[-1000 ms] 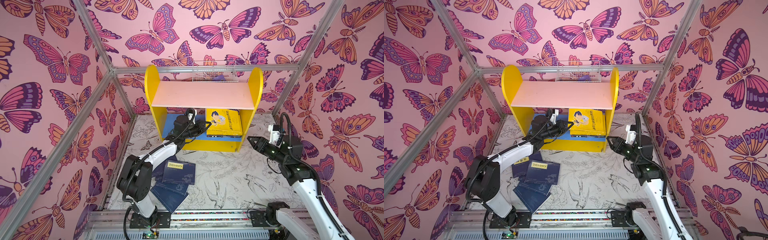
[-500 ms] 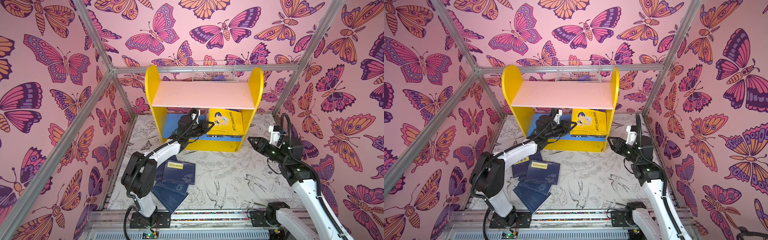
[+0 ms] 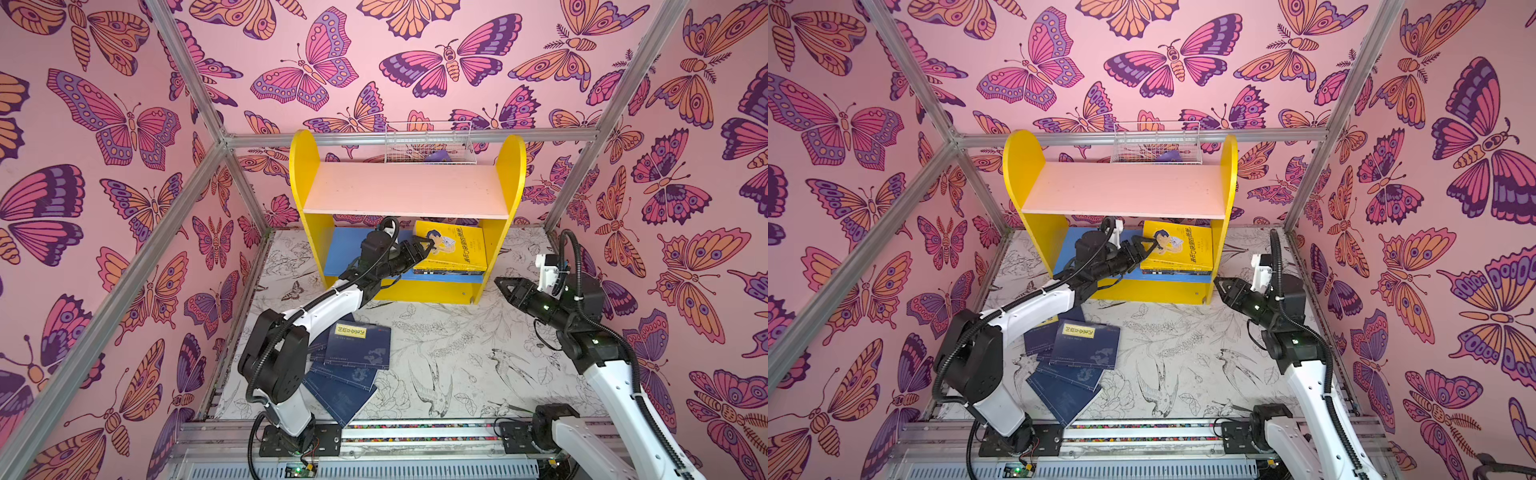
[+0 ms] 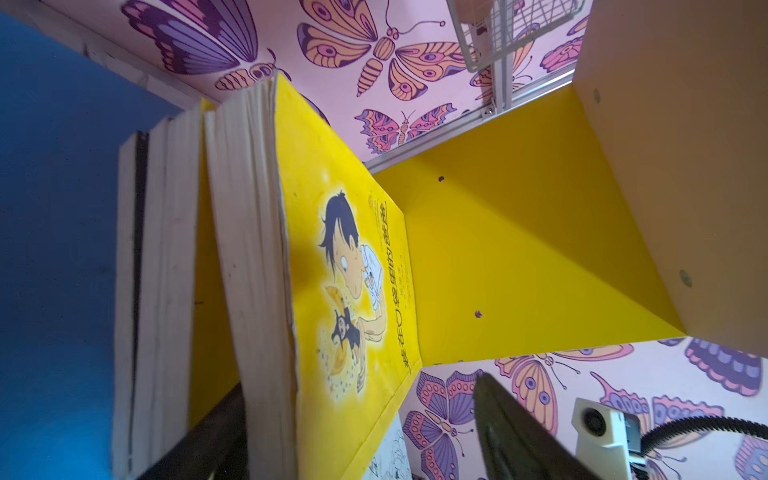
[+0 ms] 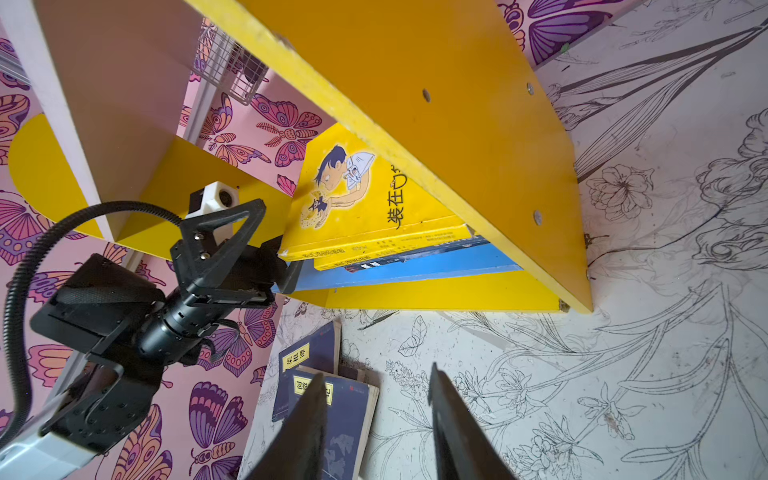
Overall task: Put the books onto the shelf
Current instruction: 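Lay the yellow book on the stack with left gripper while right gripper withdraws, then withdraw the left gripper over the blue books while the right reaches the stack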
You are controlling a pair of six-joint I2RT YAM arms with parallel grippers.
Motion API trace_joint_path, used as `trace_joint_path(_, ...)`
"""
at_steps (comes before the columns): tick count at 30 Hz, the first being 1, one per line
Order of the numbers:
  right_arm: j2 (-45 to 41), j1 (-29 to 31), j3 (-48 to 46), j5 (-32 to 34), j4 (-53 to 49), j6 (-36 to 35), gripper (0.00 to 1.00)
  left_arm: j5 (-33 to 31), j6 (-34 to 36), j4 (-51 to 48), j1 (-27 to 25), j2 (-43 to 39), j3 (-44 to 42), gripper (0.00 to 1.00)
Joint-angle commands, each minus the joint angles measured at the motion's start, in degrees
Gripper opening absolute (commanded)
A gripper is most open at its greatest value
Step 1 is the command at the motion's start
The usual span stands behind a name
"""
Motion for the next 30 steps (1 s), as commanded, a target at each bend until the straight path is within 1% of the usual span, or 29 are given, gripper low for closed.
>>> trace_joint_path(1,-1.0,-0.6,-0.2,-0.8,0.0,0.0,0.41,-7.3,2.2,-6.1,-0.2,-4.3,3.4,0.87)
trace_joint_path(3,-1.2,-0.5,-0.2,-0.6,-0.6,-0.2,0.41,-10.5,3.2,-9.9,-0.3,-5.5,4.3,0.89)
trace_joint_path(8,-1.7,-0.5,0.5,0.1,-2.3,-1.5,0.41,-17.6,7.8,-19.9,-0.3,-7.5,5.3,0.90)
trace_joint_path(13,-1.0,-0.4,1.8,-1.1,-4.7,-5.0,0.41,-19.7,13.5,-21.8,-0.2,-11.0,1.4,0.90)
trace_joint_path(15,-0.4,1.2,2.9,-1.1,-6.4,-7.5,0.40,-19.7,15.6,-23.7,-0.2,-12.8,-0.6,0.90)
trace_joint_path(17,0.5,5.0,4.1,0.9,-7.8,-9.9,0.39,-19.4,16.4,-25.0,-0.2,-14.7,-3.5,0.89)
trace_joint_path(20,2.5,12.7,5.7,7.2,-9.6,-13.3,0.39,-20.6,17.0,-26.9,-0.2,-18.8,-9.8,0.88)
trace_joint_path(22,3.9,17.2,6.2,10.7,-9.6,-14.6,0.38,-23.0,17.4,-29.0,-0.2,-22.4,-14.7,0.88)
trace_joint_path(25,6.7,25.0,5.9,13.8,-8.5,-17.1,0.38,-27.5,17.7,-35.1,-0.2,-29.9,-20.7,0.88)
trace_joint_path(27,11.1,30.7,6.5,14.0,-9.0,-19.5,0.38,-29.9,17.4,-40.0,0.0,-34.0,-23.8,0.89)
trace_joint_path(29,16.5,37.2,7.4,13.2,-9.3,-21.7,0.41,-30.0,15.7,-45.9,1.8,-37.4,-26.6,0.90)
trace_joint_path(30,19.2,39.3,7.6,12.0,-8.9,-22.5,0.43,-29.5,14.8,-48.4,3.1,-38.7,-27.7,0.90)
